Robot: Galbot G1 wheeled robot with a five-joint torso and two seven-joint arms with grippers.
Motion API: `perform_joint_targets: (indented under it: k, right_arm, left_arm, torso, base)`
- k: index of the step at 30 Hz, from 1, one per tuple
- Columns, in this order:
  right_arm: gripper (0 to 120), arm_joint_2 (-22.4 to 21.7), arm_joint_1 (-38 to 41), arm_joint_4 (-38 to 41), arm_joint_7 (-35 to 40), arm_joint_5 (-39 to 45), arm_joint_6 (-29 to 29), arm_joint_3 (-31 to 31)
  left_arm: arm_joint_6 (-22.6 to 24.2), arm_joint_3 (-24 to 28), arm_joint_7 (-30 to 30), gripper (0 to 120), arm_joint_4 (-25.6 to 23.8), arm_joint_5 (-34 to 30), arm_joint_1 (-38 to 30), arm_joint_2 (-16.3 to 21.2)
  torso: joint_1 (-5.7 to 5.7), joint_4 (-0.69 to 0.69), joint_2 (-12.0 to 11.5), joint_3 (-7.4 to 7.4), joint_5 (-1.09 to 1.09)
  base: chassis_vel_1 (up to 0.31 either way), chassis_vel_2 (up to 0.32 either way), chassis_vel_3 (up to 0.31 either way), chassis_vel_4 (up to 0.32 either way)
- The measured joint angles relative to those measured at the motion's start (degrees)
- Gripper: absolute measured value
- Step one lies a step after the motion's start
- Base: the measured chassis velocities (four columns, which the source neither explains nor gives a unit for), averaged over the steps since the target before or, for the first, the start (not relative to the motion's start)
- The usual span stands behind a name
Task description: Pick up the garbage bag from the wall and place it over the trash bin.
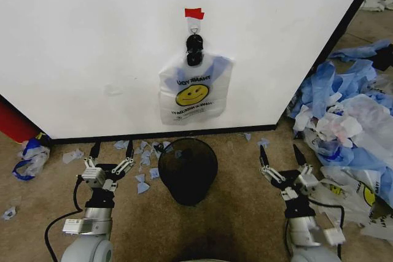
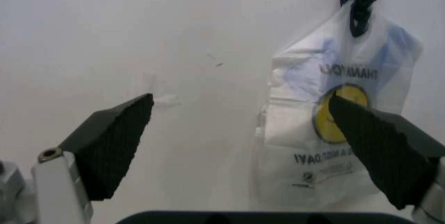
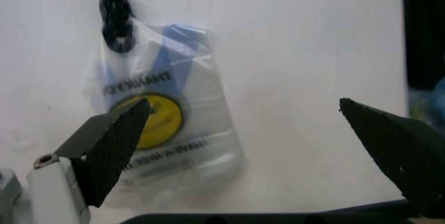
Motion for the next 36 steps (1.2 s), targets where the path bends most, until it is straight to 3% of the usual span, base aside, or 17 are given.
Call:
perform_joint_targets:
  k: [7,12,23,28,36]
  right_arm:
    - [100,-2.22,8.62,-1.47,-1.86,15.29,-3.71,-6.91]
    - [100,-2.37,12.91,-2.65,-3.45,20.98,-4.41,-9.03]
    - [100,-0.76,24.92,-8.21,-7.43,28.16,-3.58,-13.07]
    - [100,0.89,32.58,-14.29,-10.81,33.28,-2.87,-15.68]
    - [100,3.87,37.96,-20.11,-12.87,36.99,-2.83,-17.84]
  left_arm:
    - [0.77,0.1,0.05,99,0.51,1.65,-0.22,-1.55]
    - [0.85,0.07,0.09,99,0.77,2.29,0.09,-2.12]
    - [0.85,0.4,0.24,99,2.19,3.36,-0.47,-2.93]
    - [0.85,0.39,0.46,99,2.72,4.0,-0.47,-3.79]
    - [0.73,0.58,0.72,99,3.3,4.88,-0.48,-5.01]
  torso:
    - [0.0,0.01,-0.02,0.0,0.0]
    - [0.0,0.01,-0.02,0.0,0.0]
    - [0.0,0.01,-0.02,0.01,0.0]
    - [0.0,0.01,-0.01,0.01,0.0]
    - [0.0,0.0,-0.01,0.0,0.0]
  base:
    - [0.0,0.0,0.0,0.0]
    - [0.0,0.0,0.0,0.0]
    - [0.0,0.0,0.0,0.0]
    - [0.0,0.0,0.0,0.0]
    - [0.0,0.0,0.0,0.0]
